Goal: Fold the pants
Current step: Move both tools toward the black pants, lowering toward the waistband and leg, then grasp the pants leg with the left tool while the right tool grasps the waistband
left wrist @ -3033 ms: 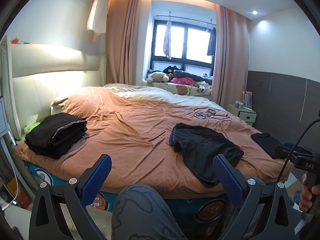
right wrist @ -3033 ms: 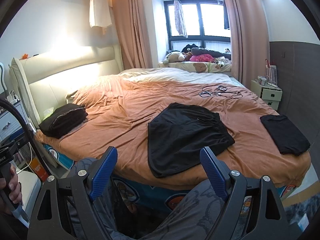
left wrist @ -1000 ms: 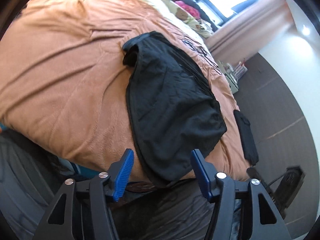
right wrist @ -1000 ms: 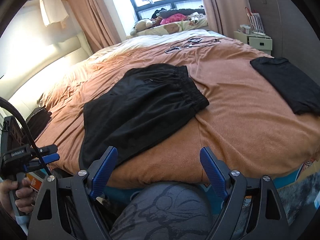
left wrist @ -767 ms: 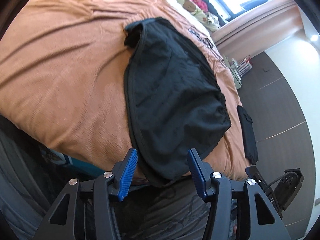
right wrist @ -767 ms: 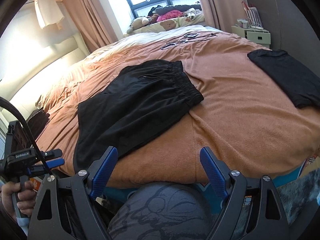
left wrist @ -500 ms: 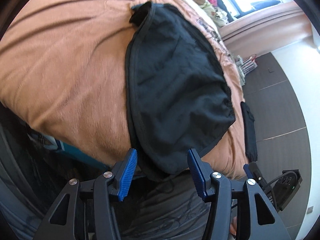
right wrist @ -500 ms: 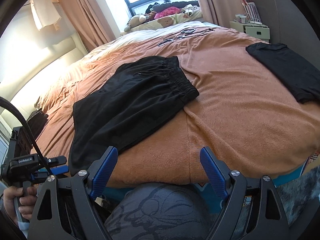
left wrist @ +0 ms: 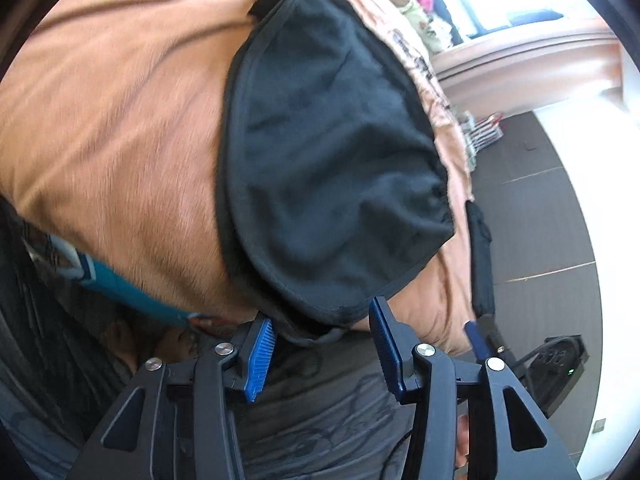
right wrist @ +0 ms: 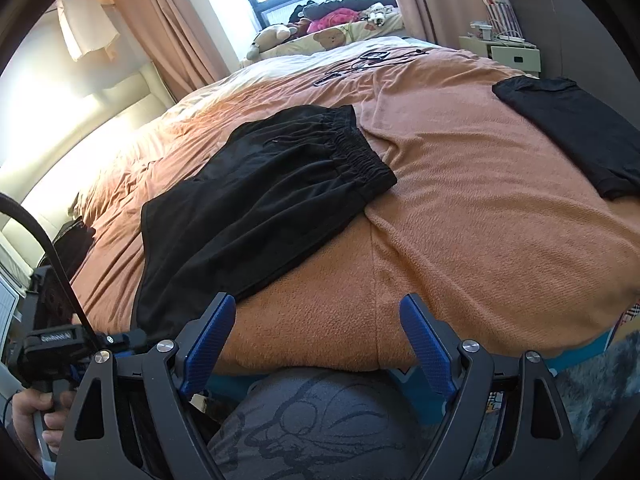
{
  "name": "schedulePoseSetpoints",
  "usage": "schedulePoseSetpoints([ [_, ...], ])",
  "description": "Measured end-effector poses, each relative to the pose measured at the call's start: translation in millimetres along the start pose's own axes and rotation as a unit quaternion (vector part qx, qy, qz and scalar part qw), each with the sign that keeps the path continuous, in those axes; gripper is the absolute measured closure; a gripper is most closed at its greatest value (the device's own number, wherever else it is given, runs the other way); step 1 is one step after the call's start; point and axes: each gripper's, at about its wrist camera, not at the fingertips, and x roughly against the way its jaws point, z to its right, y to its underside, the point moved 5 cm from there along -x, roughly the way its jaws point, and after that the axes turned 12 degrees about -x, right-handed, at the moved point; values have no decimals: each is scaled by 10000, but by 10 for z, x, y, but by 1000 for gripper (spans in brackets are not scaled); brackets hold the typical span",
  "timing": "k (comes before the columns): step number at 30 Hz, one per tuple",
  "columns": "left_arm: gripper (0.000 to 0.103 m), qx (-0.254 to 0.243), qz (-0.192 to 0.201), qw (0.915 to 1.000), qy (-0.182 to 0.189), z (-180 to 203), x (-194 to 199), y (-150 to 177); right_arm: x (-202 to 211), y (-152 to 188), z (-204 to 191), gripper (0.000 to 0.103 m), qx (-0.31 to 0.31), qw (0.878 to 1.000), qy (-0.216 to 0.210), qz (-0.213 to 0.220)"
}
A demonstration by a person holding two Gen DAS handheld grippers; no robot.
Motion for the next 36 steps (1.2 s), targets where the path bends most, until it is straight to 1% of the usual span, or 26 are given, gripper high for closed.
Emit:
schedulePoseSetpoints([
  [3, 54, 61, 26, 9999, -121, -70, -2, -38, -26, -12, -18, 19, -19, 10000, -26, -8],
  [6, 54, 284, 75, 9996, -23, -142, -45, -54, -58, -16, -38, 19, -29, 10000, -54, -56],
  [8, 54, 307, 101, 9995, -29, -122, -40, -73, -83, -25, -45, 19, -47, 9999, -77, -94],
  [9, 57, 272, 101, 9995, -76, -114, -36, -71, -102, -35, -49, 19, -65, 9999, -81, -116],
  [10, 64, 240, 94, 9996, -141, -109, -31, -69, -123, -39, -43, 19, -92, 9998, -82, -143],
  [11, 83, 216, 65, 9996, -169, -99, -37, -68, -155, -49, -29, 19, -137, 9997, -87, -186],
  [12, 94, 206, 17, 9997, -160, -92, -49, -61, -171, -64, -34, 19, -172, 9996, -101, -206],
  [13, 96, 209, 23, 9997, -147, -77, -51, -62, -192, -90, -26, 19, -233, 9994, -150, -229],
  [14, 97, 182, 62, 9997, -161, -65, -31, -70, -210, -110, -17, 20, -275, 9992, -179, -246],
  [16, 97, 57, 171, 9997, -180, 0, 39, -98, -248, -160, 1, 24, -346, 9988, -202, -290],
  [22, 98, -265, 505, 9984, -60, 233, 231, -259, -407, -335, 38, 29, -597, 9972, -283, -363],
  [26, 99, -388, 661, 9971, -18, 330, 318, -377, -577, -442, 77, 32, -813, 9950, -331, -478],
  [32, 99, -436, 853, 9954, 67, 408, 402, -571, -833, -585, 111, 32, -1139, 9909, -394, -603],
  [36, 99, -469, 931, 9945, 45, 445, 425, -650, -1011, -657, 179, 40, -1384, 9867, -454, -728],
])
